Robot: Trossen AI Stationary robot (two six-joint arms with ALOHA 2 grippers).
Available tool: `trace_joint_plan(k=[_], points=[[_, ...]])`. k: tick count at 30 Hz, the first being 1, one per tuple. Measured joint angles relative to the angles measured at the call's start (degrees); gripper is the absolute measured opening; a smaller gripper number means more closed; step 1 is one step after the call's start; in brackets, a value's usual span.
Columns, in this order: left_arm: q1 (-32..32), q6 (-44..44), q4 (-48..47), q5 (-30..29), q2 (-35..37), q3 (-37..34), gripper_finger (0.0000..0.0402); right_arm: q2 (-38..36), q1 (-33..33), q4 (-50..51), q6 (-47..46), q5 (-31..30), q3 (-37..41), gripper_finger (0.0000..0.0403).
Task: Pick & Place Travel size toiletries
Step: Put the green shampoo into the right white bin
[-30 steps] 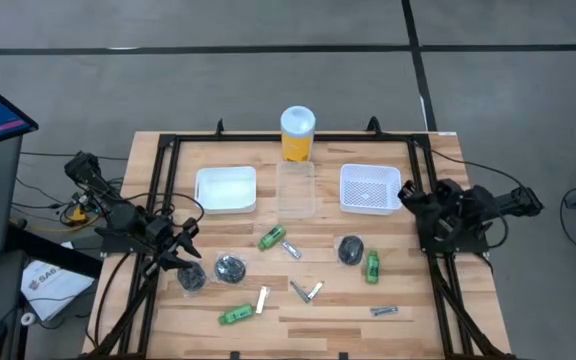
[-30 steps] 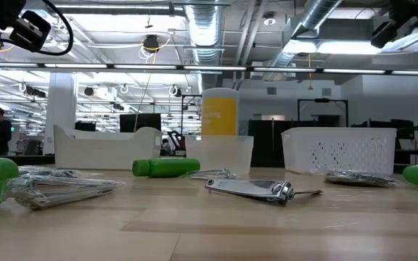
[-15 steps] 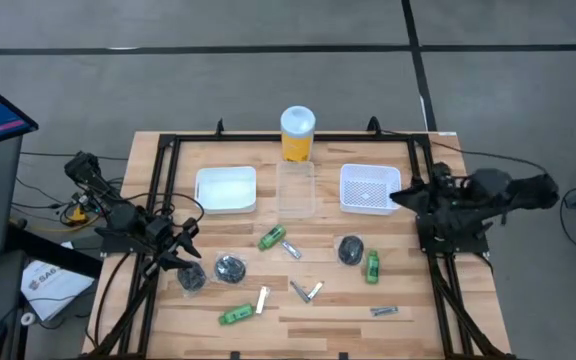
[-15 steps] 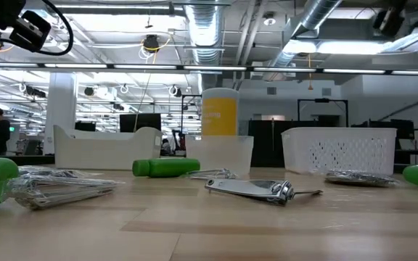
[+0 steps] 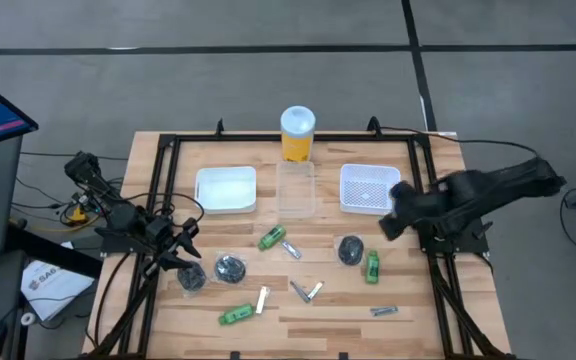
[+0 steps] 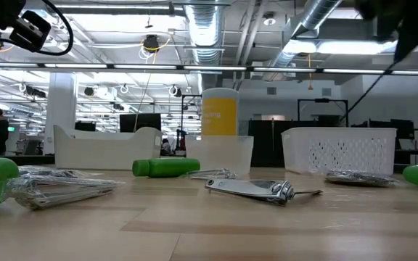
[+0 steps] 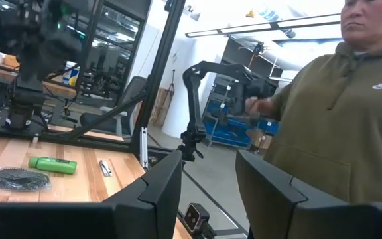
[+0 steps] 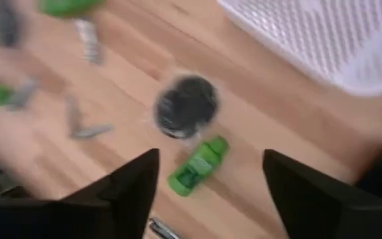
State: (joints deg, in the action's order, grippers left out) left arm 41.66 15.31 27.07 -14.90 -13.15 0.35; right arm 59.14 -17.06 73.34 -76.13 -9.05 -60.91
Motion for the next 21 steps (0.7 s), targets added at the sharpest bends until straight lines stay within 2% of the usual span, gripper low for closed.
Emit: trace_joint_plan(k=[5, 8, 13, 16, 21], points=[[0.01, 0.0, 0.02, -0.01, 0.0, -0.01, 0.014, 8.3, -3.58, 0.18, -10.28, 1.74, 0.48, 0.0313], [-0.01, 0.0, 0.02, -0.01, 0.0, -0.01, 0.014, 12.89, -5.5, 0.05, -13.68, 1.83, 0.4, 0.0313], [-0.01, 0.0, 0.02, -0.01, 0.0, -0.01, 0.014, 19.16, -6.53, -1.75, -14.37, 4.58, 0.57, 0.0303], [-0.01, 0.0, 0.01, -0.01, -0.13, -0.01, 0.014, 21.35, -7.0, -6.07, -14.44, 6.31, 2.8, 0.0302], [0.0, 0.0, 0.06, -0.01, -0.13, -0.01, 0.014, 21.63, -7.68, -16.73, -18.75, 9.19, 11.04, 0.0302]])
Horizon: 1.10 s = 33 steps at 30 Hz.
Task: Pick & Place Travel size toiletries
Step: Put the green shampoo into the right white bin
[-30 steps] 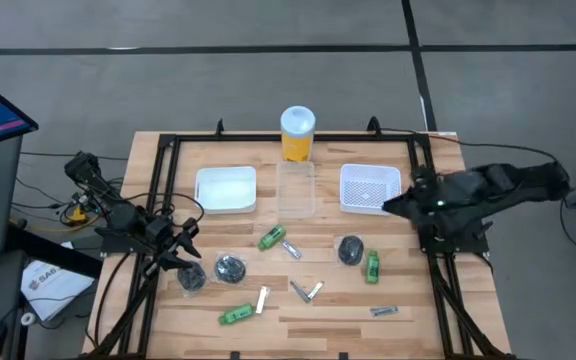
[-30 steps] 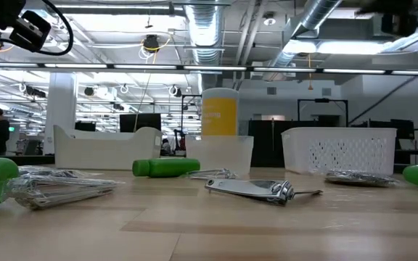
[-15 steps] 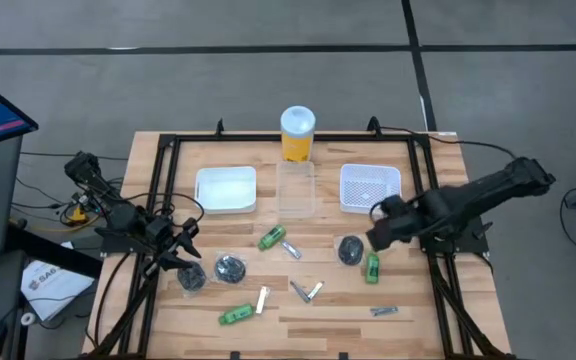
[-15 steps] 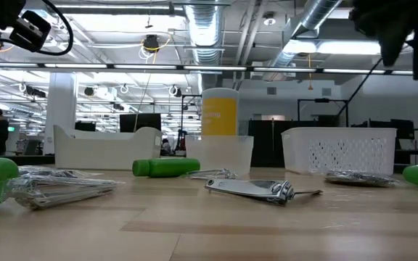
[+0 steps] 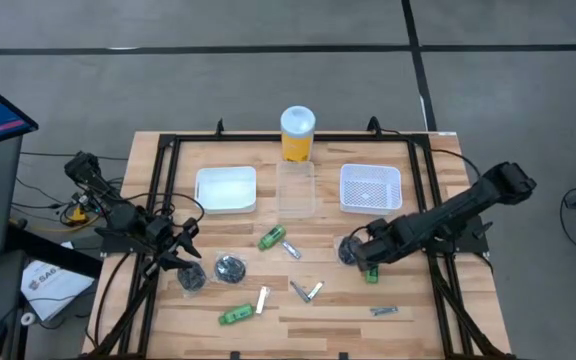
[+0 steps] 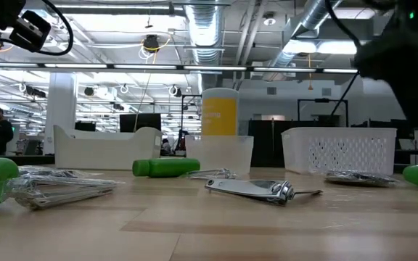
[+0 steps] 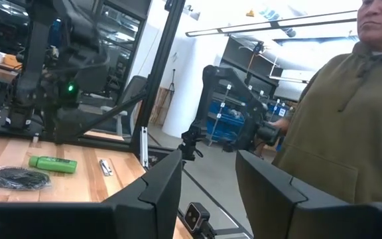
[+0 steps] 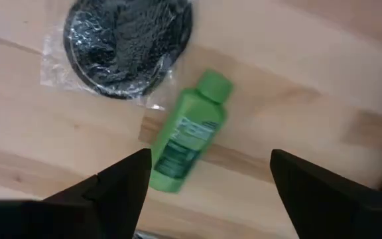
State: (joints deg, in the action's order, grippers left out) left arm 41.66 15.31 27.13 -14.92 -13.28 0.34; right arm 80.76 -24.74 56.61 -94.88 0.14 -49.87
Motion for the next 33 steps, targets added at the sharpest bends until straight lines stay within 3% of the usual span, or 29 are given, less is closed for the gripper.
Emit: trace_joint_plan(k=[11, 18, 29, 33], points=[[-0.01, 0.0, -0.01, 0.0, -0.13, 0.02, 0.014, 2.34, -1.71, -18.37, -5.92, 0.09, 9.96, 0.0302], [0.01, 0.0, 0.3, 0.16, -0.74, 0.0, 0.014, 6.5, -1.89, -19.09, -7.16, 0.85, 9.87, 0.0292], [0.01, 0.0, 0.4, -0.07, -1.23, 0.01, 0.014, 6.11, -1.94, -16.48, -3.83, 1.33, 9.75, 0.0144], [0.01, 0.0, 0.4, -0.07, -1.23, 0.0, 0.014, 5.99, -1.91, -17.1, -2.39, 1.33, 9.71, 0.0121]])
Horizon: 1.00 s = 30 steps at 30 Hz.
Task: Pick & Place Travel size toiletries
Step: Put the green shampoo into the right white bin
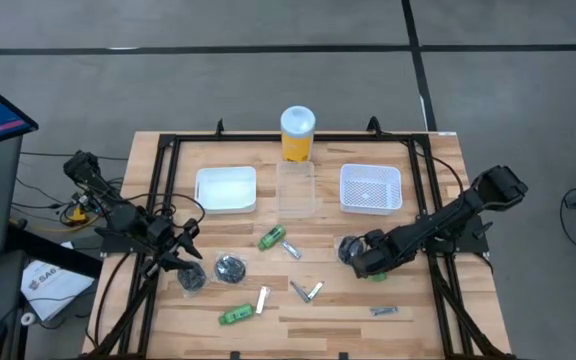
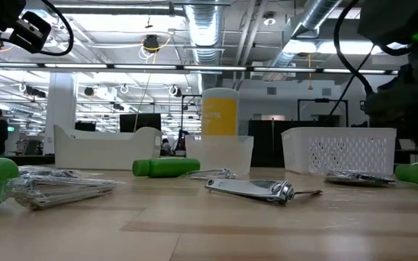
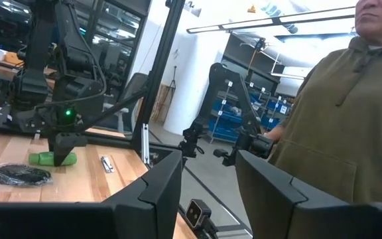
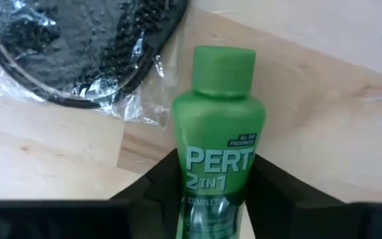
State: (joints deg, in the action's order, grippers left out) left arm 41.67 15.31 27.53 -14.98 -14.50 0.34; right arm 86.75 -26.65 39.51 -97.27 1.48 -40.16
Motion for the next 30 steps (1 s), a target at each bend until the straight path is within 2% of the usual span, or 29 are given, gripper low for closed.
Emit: trace_joint_plan(k=[7, 12, 16, 20, 24, 30], points=[[0.0, 0.0, 0.0, 0.01, 0.02, 0.02, 0.014, -4.18, 0.04, 1.21, 2.19, -0.01, -0.56, 0.0142], [0.0, 0.0, 0.0, 0.02, 0.02, 0.0, 0.014, -10.89, 1.27, 2.47, 5.97, -0.82, -2.43, 0.0135], [0.0, 0.0, 0.0, 0.02, 0.02, 0.0, 0.014, -16.54, 4.88, 2.4, 11.45, -3.15, -4.38, 0.013], [-0.01, 0.0, 0.0, 0.02, 0.02, 0.0, 0.014, -21.97, 12.54, 2.52, 21.52, -5.85, -6.9, 0.0134], [-0.01, 0.0, 0.0, 0.04, 0.02, 0.01, 0.014, -25.01, 23.54, 5.99, 34.55, -6.32, -10.39, 0.0135], [-0.02, 0.0, 0.01, 0.04, 0.02, 0.0, 0.014, -23.53, 40.95, 12.69, 56.77, -6.09, -17.16, 0.0134]])
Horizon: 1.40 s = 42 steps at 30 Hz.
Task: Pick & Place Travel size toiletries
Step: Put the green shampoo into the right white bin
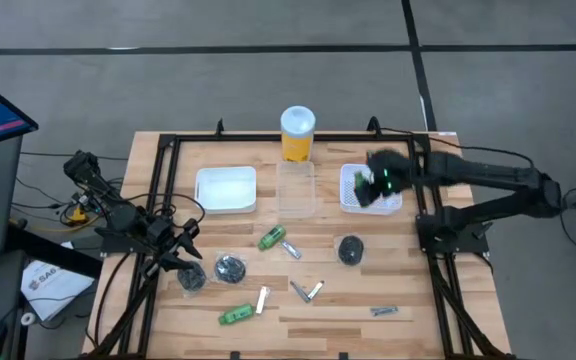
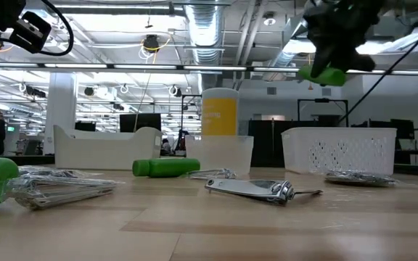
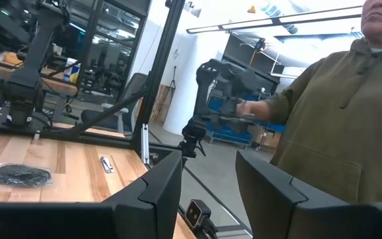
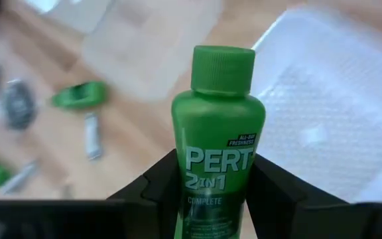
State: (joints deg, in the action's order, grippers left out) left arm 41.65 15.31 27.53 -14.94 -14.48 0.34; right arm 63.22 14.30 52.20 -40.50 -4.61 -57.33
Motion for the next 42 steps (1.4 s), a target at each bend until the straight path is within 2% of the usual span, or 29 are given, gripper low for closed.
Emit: trace_joint_plan(k=[3, 6, 14, 21, 28, 32, 37, 42], points=[[0.01, 0.0, 0.13, 0.01, -0.11, 0.0, 0.014, 3.12, 6.38, 4.7, 9.04, 0.12, -2.9, 0.0134], [0.0, 0.0, 0.15, 0.09, -0.24, 0.0, 0.014, 6.71, 10.04, 8.33, 15.68, 0.09, -4.42, 0.0134], [0.02, 0.0, 0.41, 0.09, -0.26, 0.02, 0.014, 14.94, 11.87, 10.24, 34.81, 0.04, -3.36, 0.0136], [0.01, 0.0, 0.48, 0.0, -0.26, 0.0, 0.014, 19.8, 13.52, 8.42, 41.07, -0.19, -3.36, 0.0135], [0.0, 0.0, 0.57, -0.02, -0.26, 0.0, 0.014, 23.5, 10.54, 7.13, 41.88, -1.17, -3.36, 0.0136], [0.02, 0.0, 0.61, -0.02, -0.26, 0.0, 0.014, 24.25, 9.26, 7.29, 39.38, -2.29, -3.36, 0.0137], [0.0, 0.0, 0.79, -0.02, -0.26, 0.0, 0.014, 23.59, 10.66, 7.78, 31.3, -2.35, -3.36, 0.0138], [0.02, 0.0, 0.87, -0.02, -0.26, 0.0, 0.014, 23.28, 11.42, 9.66, 17.29, -1.08, -3.36, 0.014]])
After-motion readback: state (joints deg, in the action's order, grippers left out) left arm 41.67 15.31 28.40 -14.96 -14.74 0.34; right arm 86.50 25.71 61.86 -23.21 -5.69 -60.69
